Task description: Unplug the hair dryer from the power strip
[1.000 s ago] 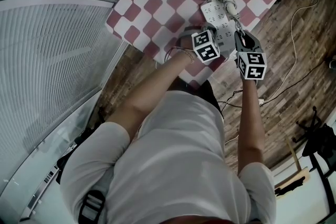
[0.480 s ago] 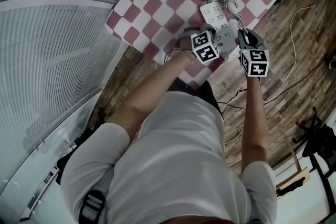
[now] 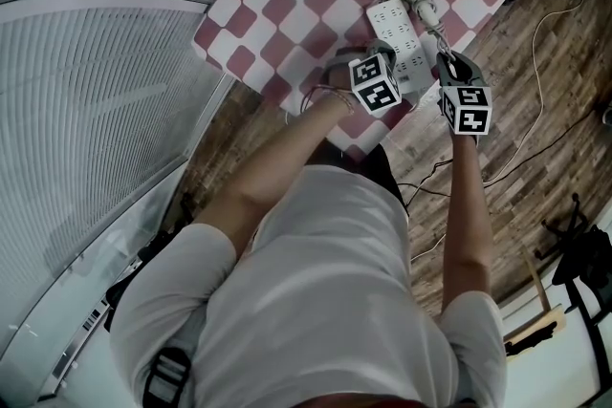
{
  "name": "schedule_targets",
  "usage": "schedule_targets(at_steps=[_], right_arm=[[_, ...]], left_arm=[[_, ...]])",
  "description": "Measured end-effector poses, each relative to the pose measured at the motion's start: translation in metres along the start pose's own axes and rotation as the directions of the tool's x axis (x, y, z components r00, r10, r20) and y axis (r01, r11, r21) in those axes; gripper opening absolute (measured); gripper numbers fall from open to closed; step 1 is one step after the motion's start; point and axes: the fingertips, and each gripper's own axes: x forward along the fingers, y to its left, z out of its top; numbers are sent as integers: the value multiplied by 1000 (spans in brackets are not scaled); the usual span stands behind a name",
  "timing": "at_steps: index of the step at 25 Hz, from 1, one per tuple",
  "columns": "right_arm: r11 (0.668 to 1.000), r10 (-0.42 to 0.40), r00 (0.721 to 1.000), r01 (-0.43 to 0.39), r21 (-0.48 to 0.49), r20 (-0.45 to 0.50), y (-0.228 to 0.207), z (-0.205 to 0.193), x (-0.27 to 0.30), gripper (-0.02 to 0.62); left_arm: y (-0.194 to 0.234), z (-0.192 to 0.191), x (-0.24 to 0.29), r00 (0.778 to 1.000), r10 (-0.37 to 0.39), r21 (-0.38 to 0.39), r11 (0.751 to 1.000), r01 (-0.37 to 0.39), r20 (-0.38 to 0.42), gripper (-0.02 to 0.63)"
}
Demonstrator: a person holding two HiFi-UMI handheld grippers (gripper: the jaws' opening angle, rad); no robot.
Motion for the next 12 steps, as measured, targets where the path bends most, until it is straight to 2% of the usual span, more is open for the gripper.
schedule_targets(at_steps=[12], right_arm=[[1000,13,999,-12,27,-36,8,-32,16,77]], left_arm=[[-1,0,-1,1000,-2,-1,1000,2,-1,29]])
